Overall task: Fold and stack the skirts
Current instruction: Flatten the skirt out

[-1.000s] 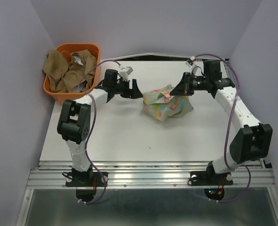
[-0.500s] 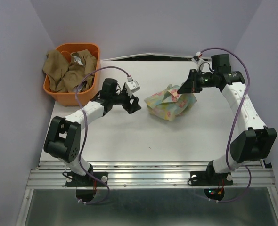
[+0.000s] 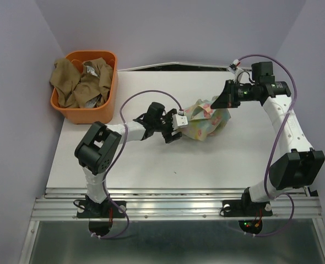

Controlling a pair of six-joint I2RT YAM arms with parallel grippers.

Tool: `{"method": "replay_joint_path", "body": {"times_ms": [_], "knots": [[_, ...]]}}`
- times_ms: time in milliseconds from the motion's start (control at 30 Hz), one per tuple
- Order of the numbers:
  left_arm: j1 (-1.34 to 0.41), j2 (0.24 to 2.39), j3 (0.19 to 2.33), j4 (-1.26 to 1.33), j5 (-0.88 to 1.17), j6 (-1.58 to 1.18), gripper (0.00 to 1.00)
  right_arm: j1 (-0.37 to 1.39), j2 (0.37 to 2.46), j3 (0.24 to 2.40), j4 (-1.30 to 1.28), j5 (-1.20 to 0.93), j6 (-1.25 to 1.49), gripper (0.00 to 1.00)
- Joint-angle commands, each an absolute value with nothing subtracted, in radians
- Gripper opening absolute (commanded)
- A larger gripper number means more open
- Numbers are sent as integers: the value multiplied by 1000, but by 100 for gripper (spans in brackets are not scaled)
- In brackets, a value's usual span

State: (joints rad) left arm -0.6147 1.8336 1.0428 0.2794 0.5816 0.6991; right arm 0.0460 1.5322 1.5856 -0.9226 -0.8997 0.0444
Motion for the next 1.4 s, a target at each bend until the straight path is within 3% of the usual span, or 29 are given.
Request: {"method": "replay_joint_path", "body": {"times_ms": [0, 133, 267, 333, 367, 467, 633, 833, 1067, 1267, 1367], "knots": [[-612, 1847, 1126, 357, 574, 744, 91, 37, 1514, 1646, -931, -953, 20, 1], [-623, 1910, 1175, 374, 532, 769, 79, 37, 1519, 1689, -953, -974, 14, 1], [-623, 1930, 1200, 397, 535, 746, 45, 5, 1517, 1735, -957, -983, 32, 1], [-618, 1907, 1210, 396, 535, 717, 20, -6, 1525, 1775, -956, -977, 46, 1], [-608, 1893, 1212, 382, 535, 709, 1, -26, 1531, 1793, -956, -959, 48, 1], [-550, 1800, 1219, 371, 502, 634, 0, -86, 1581, 1894, -942, -908, 83, 1], [-416, 1747, 1438, 252, 474, 493, 0, -149, 1696, 2093, -916, -838, 132, 1], [-379, 1700, 1548, 201, 413, 468, 0, -149, 1759, 2117, -795, -812, 213, 1], [-380, 1913, 1801, 218, 115, 457, 0, -149, 1959, 2258, -462, -644, 345, 1], [-374, 2173, 2274, 190, -89, 459, 0, -149, 2180, 2563, -287, -610, 437, 1], [-374, 2227, 2420, 201, -146, 500, 0, -149, 2143, 2521, -160, -615, 448, 1]]}}
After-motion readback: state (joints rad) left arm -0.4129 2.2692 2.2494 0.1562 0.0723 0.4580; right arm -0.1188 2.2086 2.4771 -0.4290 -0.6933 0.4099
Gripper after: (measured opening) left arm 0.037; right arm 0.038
